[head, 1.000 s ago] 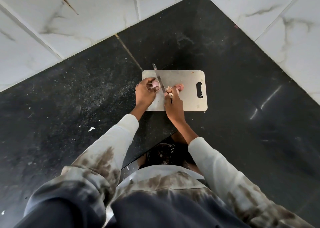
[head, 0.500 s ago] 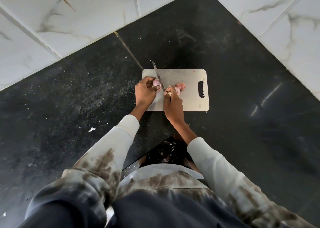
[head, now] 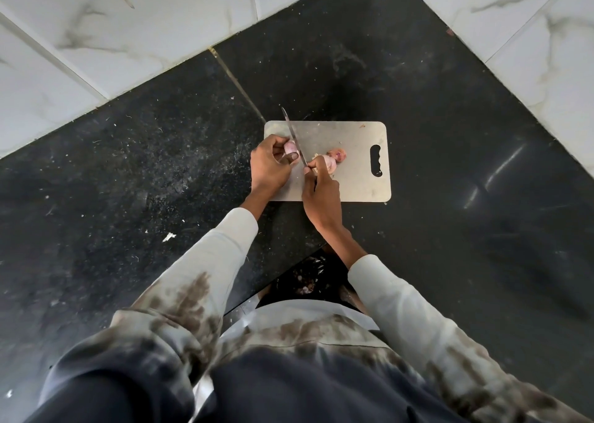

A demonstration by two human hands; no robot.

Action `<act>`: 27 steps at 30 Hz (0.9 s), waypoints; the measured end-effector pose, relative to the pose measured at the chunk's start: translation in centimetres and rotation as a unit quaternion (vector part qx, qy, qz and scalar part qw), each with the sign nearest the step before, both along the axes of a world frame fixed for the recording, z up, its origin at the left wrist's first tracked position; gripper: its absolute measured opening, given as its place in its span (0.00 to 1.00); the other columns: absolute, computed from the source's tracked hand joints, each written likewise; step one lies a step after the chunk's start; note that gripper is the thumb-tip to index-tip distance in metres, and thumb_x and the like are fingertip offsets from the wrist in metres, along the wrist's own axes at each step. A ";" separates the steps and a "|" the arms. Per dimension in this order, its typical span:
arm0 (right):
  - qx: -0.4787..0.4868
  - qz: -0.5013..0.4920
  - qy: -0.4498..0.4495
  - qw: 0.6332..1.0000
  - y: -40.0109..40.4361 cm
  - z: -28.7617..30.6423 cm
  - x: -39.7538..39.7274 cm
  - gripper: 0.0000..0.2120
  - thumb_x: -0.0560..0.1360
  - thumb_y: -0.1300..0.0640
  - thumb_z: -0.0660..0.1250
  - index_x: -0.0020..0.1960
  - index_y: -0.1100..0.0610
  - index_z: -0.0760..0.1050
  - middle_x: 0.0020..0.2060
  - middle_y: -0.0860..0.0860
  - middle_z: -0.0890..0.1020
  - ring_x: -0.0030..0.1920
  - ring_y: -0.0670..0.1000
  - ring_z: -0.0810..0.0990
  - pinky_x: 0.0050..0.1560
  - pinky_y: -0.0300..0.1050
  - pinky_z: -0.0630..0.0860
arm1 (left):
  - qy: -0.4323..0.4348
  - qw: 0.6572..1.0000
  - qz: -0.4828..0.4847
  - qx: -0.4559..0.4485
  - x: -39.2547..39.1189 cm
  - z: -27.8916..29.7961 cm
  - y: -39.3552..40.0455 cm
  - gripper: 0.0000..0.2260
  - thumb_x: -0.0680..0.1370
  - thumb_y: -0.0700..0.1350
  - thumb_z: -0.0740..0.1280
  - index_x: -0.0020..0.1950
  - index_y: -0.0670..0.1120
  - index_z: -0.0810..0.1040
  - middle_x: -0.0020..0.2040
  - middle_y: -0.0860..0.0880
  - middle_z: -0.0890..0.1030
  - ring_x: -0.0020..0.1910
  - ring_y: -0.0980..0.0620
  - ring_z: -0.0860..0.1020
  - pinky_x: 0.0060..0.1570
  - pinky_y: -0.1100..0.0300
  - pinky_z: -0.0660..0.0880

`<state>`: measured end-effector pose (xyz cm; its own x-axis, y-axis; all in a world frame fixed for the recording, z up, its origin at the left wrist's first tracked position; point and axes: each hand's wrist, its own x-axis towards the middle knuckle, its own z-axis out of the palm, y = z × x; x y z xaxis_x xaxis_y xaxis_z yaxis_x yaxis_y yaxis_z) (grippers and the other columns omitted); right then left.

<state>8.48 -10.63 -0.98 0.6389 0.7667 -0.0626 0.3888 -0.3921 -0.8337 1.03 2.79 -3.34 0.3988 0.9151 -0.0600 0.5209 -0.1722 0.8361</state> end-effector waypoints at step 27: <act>-0.047 0.023 0.010 0.999 3.3 0.4 1.2 0.09 0.86 0.53 0.59 0.64 0.55 0.68 0.41 0.51 0.80 0.38 0.53 0.80 0.37 0.52 0.76 | -0.017 1.000 0.003 0.019 0.3 0.4 -0.6 0.11 0.75 0.45 0.73 0.57 0.45 0.83 0.51 0.51 0.86 0.50 0.53 0.85 0.55 0.50 0.84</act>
<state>9.66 -7.36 -0.62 0.6017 0.7851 -0.1470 0.3921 -0.4506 -0.8020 1.34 2.16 -2.97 0.3945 0.9188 -0.0120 0.4931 -0.2007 0.8465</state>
